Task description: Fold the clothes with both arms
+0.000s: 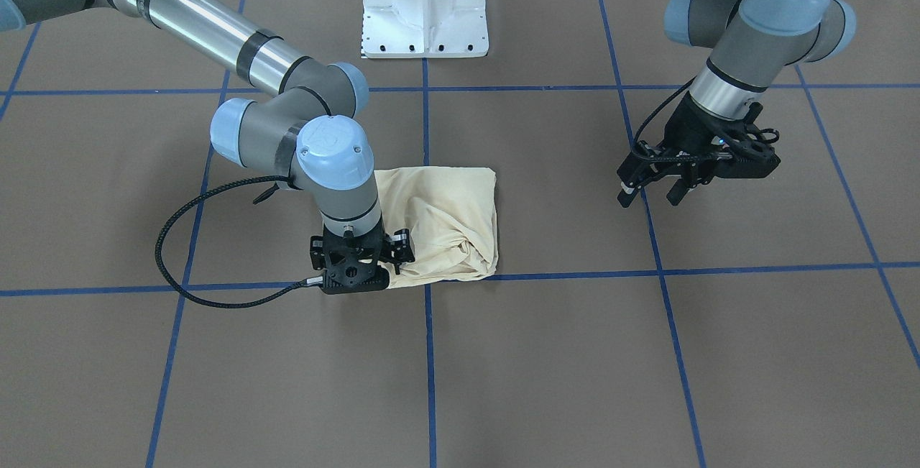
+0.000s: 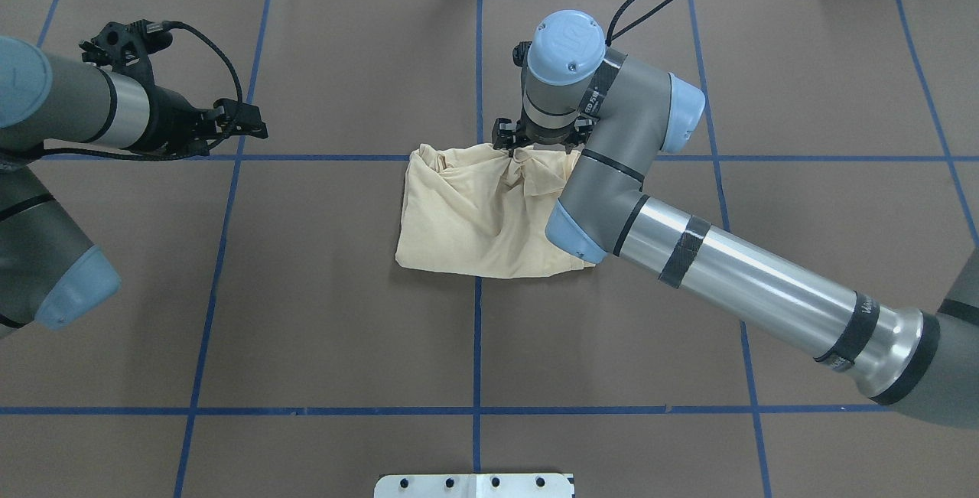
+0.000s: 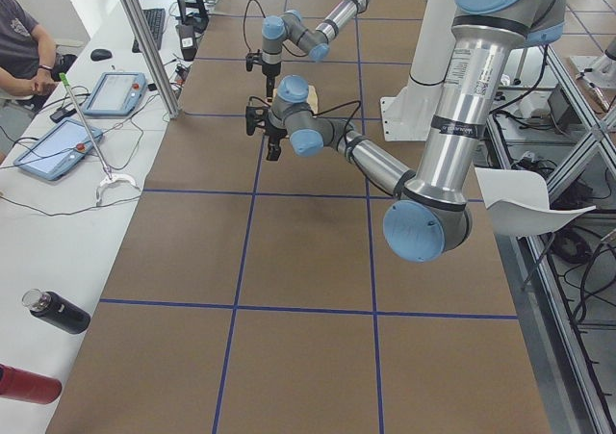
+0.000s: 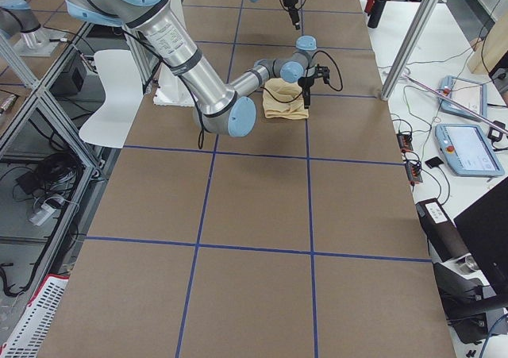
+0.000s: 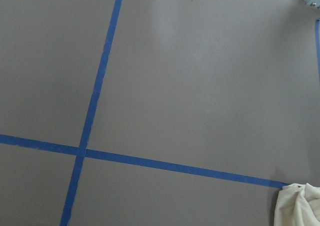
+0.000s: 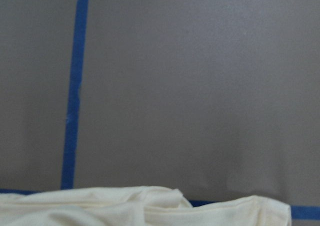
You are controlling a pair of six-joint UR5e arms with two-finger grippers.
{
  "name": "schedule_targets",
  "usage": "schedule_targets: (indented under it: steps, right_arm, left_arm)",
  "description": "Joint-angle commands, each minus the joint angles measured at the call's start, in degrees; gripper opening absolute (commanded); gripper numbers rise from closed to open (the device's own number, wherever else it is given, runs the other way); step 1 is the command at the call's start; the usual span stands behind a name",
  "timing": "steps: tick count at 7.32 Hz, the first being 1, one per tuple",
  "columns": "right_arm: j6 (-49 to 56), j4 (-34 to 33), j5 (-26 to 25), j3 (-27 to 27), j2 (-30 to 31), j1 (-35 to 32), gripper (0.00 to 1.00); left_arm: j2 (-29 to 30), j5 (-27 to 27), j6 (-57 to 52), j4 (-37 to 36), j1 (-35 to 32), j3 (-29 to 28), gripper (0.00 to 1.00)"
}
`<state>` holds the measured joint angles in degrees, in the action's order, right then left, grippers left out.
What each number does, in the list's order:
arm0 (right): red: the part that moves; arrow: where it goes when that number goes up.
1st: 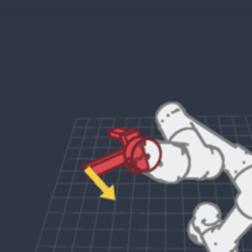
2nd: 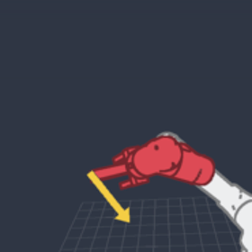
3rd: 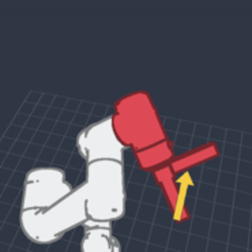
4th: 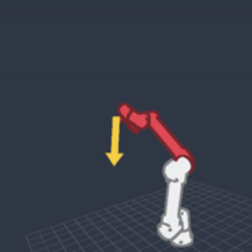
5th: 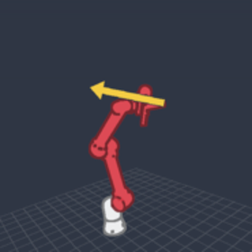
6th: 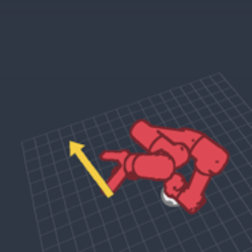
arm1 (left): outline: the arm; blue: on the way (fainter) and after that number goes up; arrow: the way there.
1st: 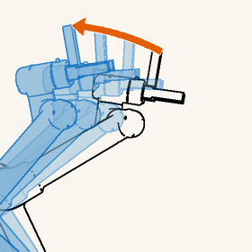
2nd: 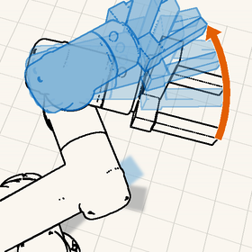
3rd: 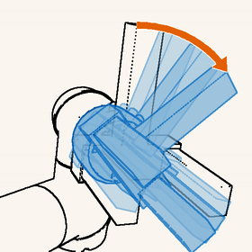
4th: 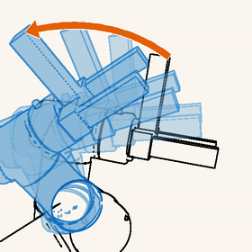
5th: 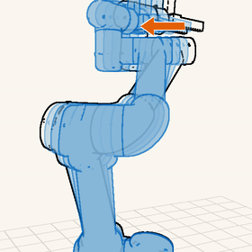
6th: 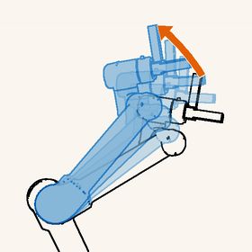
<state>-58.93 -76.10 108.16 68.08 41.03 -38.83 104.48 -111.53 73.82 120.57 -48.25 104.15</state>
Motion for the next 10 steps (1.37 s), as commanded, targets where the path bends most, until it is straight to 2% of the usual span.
schedule_targets:
  steps: [1,3,5,6,8,9,10]
  right_arm:
    - [0.9,0.2,-0.8,-1.3,0.2,-0.4,1.0]
    - [1.5,0.2,0.2,-0.8,-0.4,-2.5,1.0]
    - [1.7,-0.4,6.0,1.2,-0.2,-6.2,1.0]
    - [1.6,-1.4,9.1,4.4,1.6,-8.6,1.0]
    - [1.8,-6.6,10.1,13.4,7.6,-12.7,1.0]
    - [4.4,-9.5,10.7,17.1,10.2,-14.3,1.0]
    - [9.2,-9.6,12.7,21.7,15.6,-16.7,1.0]
  left_arm:
    - [-0.1,0.0,-0.1,0.0,0.0,0.1,1.0]
    - [-0.1,-0.1,-0.3,0.0,0.0,0.3,1.0]
    - [-0.5,-0.2,-0.6,0.0,-0.3,1.2,1.0]
    - [-0.9,-0.1,-1.0,0.0,-0.5,2.0,1.0]
    - [-4.4,0.1,-3.3,0.7,-1.7,3.7,1.0]
    - [-6.3,0.2,-7.3,0.7,-4.4,3.8,1.0]
    - [-8.4,0.1,-11.4,0.9,-8.5,3.5,1.0]
